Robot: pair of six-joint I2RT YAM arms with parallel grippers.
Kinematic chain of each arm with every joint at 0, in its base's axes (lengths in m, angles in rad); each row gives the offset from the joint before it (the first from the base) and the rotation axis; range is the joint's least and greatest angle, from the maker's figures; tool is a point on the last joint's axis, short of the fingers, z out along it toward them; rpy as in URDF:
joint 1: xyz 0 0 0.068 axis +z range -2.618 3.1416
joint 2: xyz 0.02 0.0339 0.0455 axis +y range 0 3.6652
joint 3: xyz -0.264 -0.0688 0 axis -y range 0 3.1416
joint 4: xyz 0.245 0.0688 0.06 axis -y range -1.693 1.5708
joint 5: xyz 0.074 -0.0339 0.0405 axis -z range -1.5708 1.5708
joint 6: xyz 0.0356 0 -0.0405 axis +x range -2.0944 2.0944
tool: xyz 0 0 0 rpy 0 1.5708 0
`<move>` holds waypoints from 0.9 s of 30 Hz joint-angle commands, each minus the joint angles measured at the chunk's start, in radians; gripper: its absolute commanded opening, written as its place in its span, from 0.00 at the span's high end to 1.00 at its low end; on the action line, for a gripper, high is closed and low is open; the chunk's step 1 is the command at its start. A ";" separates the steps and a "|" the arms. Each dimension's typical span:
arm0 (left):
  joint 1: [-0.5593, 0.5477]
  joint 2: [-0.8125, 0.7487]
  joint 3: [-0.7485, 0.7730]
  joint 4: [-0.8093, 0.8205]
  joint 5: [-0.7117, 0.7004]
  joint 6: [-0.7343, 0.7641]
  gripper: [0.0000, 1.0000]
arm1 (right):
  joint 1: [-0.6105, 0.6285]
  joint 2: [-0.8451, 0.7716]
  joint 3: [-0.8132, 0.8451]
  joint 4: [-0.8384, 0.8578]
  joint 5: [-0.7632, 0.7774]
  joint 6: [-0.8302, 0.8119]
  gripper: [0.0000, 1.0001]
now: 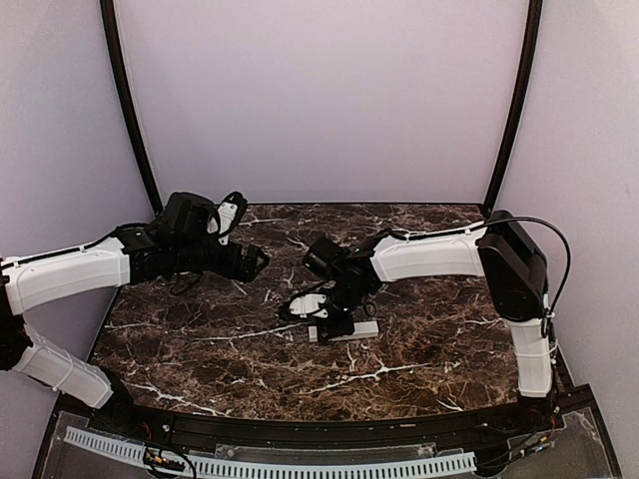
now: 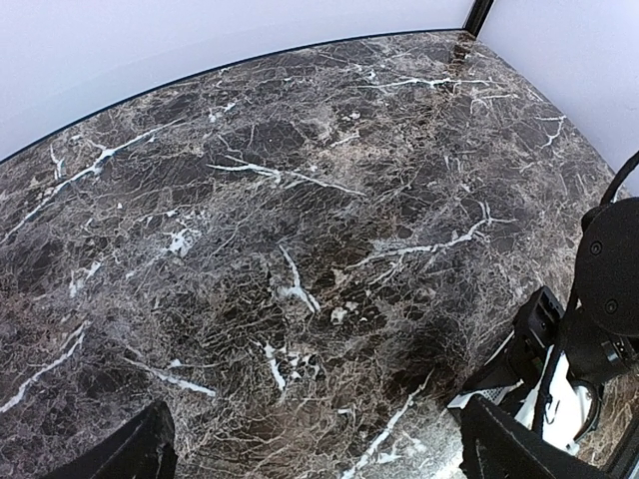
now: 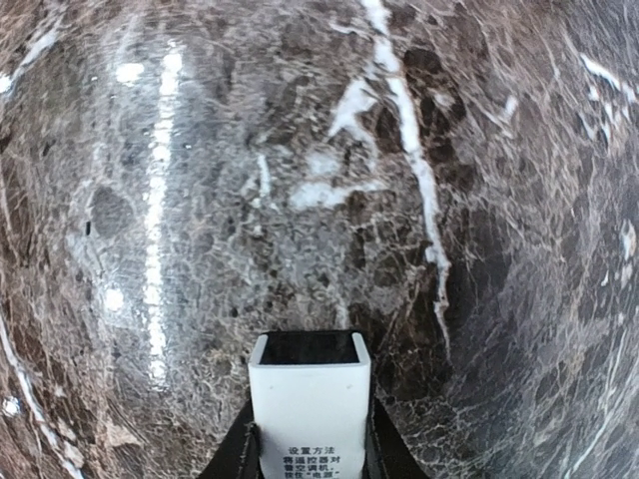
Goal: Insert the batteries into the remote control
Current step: Pick up the remote control from the center of the board, then pass from the right arm to the left
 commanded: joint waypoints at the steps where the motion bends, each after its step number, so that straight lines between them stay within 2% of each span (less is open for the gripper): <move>1: 0.007 -0.017 -0.020 0.010 0.013 -0.006 0.01 | 0.013 -0.007 0.029 -0.014 -0.005 0.006 0.81; 9: 0.008 -0.076 -0.063 0.080 0.011 -0.010 0.01 | 0.009 -0.079 0.035 -0.009 -0.015 0.084 0.85; 14: 0.008 -0.162 -0.122 0.189 0.033 0.007 0.04 | -0.042 -0.217 0.044 0.064 -0.125 0.219 0.86; 20: -0.013 -0.265 -0.213 0.396 0.255 0.042 0.08 | -0.103 -0.397 0.022 0.273 -0.298 0.429 0.86; 24: -0.093 -0.256 -0.201 0.481 0.381 0.076 0.08 | -0.127 -0.496 -0.057 0.524 -0.499 0.595 0.85; 27: -0.163 -0.215 -0.167 0.523 0.478 0.064 0.07 | -0.129 -0.541 -0.104 0.691 -0.552 0.705 0.84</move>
